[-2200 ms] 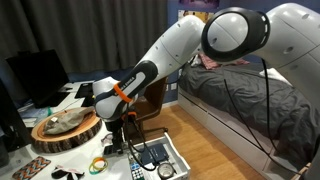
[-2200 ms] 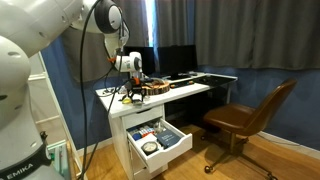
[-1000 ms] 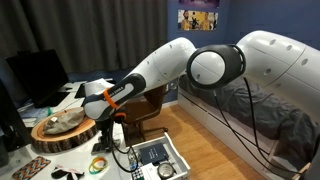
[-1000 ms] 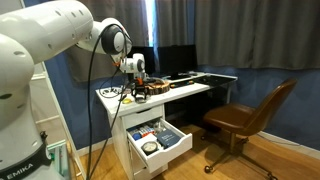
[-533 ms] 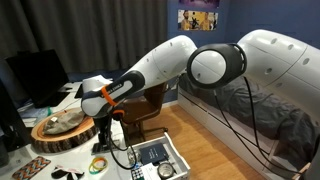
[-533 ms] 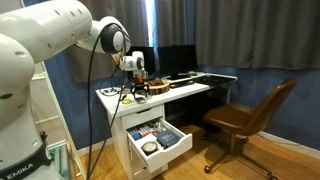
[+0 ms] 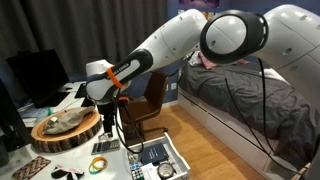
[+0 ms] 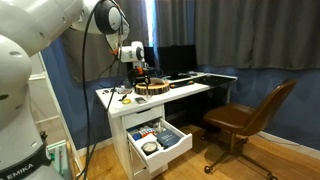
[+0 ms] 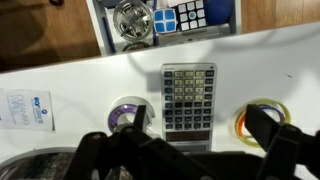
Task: Pick up the calculator from the open drawer and put it on the table
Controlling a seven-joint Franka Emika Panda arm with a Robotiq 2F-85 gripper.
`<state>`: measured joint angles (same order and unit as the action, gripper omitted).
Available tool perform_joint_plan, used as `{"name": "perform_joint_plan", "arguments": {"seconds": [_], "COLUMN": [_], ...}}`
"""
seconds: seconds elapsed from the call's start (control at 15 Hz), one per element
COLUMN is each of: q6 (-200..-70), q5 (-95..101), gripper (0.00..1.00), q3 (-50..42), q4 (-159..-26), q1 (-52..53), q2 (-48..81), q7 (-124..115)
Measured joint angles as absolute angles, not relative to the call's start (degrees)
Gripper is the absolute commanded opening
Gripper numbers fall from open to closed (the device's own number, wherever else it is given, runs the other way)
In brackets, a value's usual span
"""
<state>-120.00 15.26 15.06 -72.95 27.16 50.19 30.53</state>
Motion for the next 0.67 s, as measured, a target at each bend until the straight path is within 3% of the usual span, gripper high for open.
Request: {"name": "perform_joint_plan", "arguments": {"seconds": [0.67], "q6": [-138.26], "q5": [13.19], "gripper": [1.00], "q3": [19.46], "q4": [-98.21], "q1": [16.80], "q2": [31.40], "q7": [33.02]}}
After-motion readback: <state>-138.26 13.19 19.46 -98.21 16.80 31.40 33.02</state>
